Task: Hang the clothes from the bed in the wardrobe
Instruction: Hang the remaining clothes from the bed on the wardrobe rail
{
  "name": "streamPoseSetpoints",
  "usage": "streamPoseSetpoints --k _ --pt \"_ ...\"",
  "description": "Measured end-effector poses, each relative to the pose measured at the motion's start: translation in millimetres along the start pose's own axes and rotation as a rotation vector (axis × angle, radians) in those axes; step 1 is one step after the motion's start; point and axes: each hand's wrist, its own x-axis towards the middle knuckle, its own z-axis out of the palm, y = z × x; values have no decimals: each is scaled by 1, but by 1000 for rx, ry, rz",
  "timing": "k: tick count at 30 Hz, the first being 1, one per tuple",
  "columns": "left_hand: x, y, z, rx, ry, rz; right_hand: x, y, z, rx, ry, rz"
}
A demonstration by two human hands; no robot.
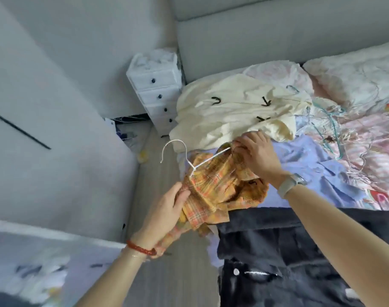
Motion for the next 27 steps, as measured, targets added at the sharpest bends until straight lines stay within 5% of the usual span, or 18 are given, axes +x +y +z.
streamPoseSetpoints --k 9,16,20,27 --pt "-167 -112 -62 -111 122 -329 -34 -177 38 108 -393 -388" --pt "-333 -181 -111 -39 519 -668 -112 -330 43 359 -704 -671" --pt "-411 -204 -143 11 837 -706 -132 -420 63 493 -809 -660" --pt "-518 -233 -208 155 1125 -700 -148 -558 84 568 -815 -818"
